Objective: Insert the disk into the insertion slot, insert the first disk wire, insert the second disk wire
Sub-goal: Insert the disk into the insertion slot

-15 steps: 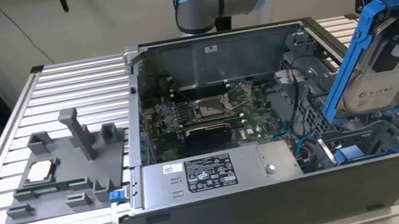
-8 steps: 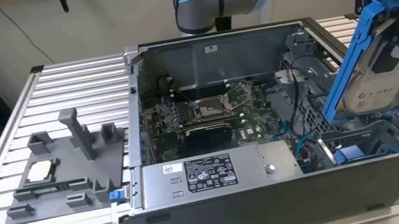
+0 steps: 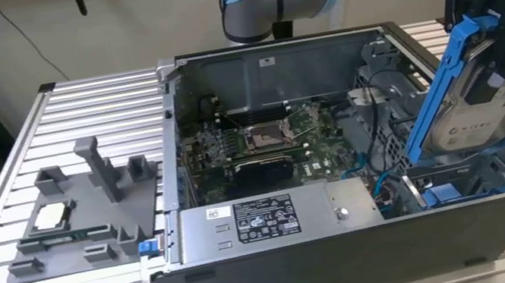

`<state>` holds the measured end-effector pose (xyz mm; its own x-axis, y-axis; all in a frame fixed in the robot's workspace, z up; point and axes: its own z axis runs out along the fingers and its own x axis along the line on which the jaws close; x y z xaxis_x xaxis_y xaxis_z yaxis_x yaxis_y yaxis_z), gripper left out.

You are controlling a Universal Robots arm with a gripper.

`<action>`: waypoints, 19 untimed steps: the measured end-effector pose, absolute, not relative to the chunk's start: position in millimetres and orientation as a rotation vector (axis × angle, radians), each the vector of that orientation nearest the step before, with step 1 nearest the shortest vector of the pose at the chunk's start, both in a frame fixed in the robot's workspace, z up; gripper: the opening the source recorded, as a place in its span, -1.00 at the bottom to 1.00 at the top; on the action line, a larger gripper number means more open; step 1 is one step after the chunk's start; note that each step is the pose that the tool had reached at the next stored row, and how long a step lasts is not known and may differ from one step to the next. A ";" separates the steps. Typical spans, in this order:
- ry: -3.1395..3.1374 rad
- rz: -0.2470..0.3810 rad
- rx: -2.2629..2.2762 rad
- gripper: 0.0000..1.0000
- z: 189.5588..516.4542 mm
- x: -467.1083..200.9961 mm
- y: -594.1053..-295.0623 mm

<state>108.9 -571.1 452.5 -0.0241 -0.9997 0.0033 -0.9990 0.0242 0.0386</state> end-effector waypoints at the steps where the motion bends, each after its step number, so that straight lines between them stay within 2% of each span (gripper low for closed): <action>1: -2.227 -0.039 2.174 -0.35 451.6 108.9 -571.1; 19: -2.227 -0.039 2.174 -0.35 443.9 108.9 -571.1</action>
<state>108.9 -571.1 443.9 -0.0241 -0.9997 0.0032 -0.9990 0.0242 0.0385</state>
